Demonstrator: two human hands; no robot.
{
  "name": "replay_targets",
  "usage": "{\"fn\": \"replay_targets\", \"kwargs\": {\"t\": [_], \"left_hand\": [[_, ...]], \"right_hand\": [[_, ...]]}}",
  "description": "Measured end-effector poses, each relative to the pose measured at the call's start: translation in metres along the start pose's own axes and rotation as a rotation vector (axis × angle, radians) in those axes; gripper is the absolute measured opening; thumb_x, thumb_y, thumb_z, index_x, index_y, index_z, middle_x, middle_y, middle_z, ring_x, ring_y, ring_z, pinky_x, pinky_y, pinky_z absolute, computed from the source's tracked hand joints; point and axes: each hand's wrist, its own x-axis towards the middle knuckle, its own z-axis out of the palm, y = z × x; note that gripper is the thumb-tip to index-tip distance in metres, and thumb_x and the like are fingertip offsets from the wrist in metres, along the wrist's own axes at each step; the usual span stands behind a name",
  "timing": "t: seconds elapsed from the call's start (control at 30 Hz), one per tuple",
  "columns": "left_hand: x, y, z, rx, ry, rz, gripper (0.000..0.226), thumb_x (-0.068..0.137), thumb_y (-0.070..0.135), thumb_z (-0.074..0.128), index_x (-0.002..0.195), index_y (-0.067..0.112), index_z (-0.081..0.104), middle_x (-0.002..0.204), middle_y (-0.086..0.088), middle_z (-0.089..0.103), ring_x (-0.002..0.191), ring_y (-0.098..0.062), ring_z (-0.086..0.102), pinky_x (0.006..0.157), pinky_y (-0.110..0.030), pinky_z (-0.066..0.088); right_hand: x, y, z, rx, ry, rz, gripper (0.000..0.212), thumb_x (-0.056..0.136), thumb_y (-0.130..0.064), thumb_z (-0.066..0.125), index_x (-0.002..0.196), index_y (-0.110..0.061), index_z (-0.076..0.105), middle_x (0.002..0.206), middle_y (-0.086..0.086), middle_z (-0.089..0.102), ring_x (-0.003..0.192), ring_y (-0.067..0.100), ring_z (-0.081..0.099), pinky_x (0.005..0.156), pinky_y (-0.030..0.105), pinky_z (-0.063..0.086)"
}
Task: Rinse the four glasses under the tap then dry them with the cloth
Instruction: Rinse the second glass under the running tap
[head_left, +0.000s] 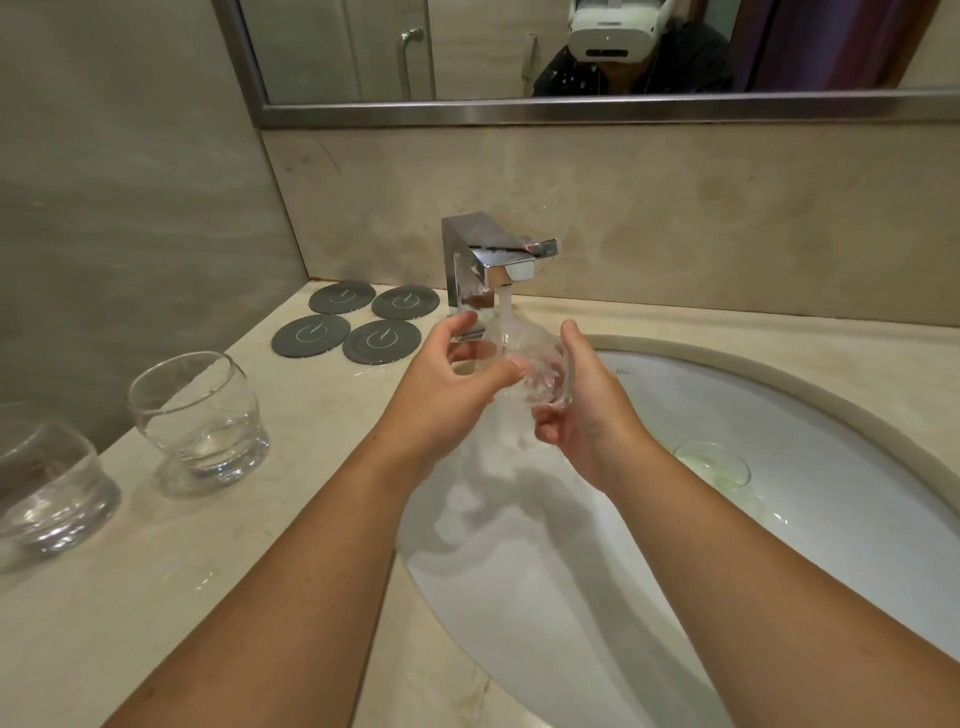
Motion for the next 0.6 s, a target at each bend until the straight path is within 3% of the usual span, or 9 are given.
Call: {"fn": "replay_targets", "kwargs": {"t": [0.13, 0.23, 0.33, 0.47, 0.6], "left_hand": [[-0.0023, -0.0009, 0.0028, -0.003, -0.074, 0.023, 0.095, 0.079, 0.034, 0.086, 0.161, 0.030, 0.039, 0.135, 0.016, 0.061, 0.109, 0.013, 0.066, 0.115, -0.043, 0.051], [-0.0006, -0.0027, 0.0044, -0.009, -0.085, -0.005, 0.107, 0.067, 0.061, 0.085, 0.159, 0.034, 0.040, 0.138, 0.013, 0.064, 0.125, 0.000, 0.065, 0.114, -0.042, 0.051], [-0.0018, -0.0023, 0.0040, 0.003, -0.073, -0.044, 0.108, 0.066, 0.075, 0.088, 0.155, 0.034, 0.044, 0.131, 0.006, 0.070, 0.117, -0.008, 0.071, 0.103, -0.038, 0.058], [-0.0036, 0.0000, 0.0063, 0.012, -0.063, -0.070, 0.077, 0.080, 0.063, 0.076, 0.143, 0.028, 0.048, 0.124, 0.005, 0.071, 0.097, -0.012, 0.077, 0.083, -0.028, 0.060], [-0.0010, -0.0028, 0.0051, -0.019, -0.034, -0.087, 0.057, 0.091, 0.045, 0.082, 0.137, 0.021, 0.060, 0.123, -0.001, 0.074, 0.095, -0.016, 0.079, 0.083, -0.028, 0.061]], "right_hand": [[-0.0015, -0.0018, 0.0002, 0.026, 0.041, -0.060, 0.033, 0.103, -0.044, 0.058, 0.096, -0.014, 0.070, 0.070, 0.004, 0.059, 0.045, 0.013, 0.045, 0.043, 0.025, 0.030], [-0.0024, -0.0038, 0.0007, 0.085, 0.061, -0.075, 0.029, 0.103, -0.038, 0.058, 0.093, -0.014, 0.071, 0.066, 0.002, 0.060, 0.045, 0.014, 0.043, 0.047, 0.027, 0.030], [-0.0021, -0.0047, 0.0009, 0.086, 0.070, -0.109, 0.026, 0.102, -0.035, 0.059, 0.093, -0.014, 0.072, 0.065, 0.001, 0.060, 0.048, 0.016, 0.043, 0.049, 0.028, 0.030], [0.0006, -0.0019, -0.0008, 0.011, 0.085, -0.177, 0.021, 0.101, -0.032, 0.061, 0.097, -0.014, 0.072, 0.075, 0.006, 0.060, 0.051, 0.018, 0.046, 0.049, 0.029, 0.033], [0.0002, -0.0011, -0.0004, -0.008, 0.064, -0.214, 0.016, 0.101, -0.029, 0.061, 0.095, -0.018, 0.072, 0.076, 0.002, 0.063, 0.057, 0.017, 0.051, 0.050, 0.030, 0.037]]}}
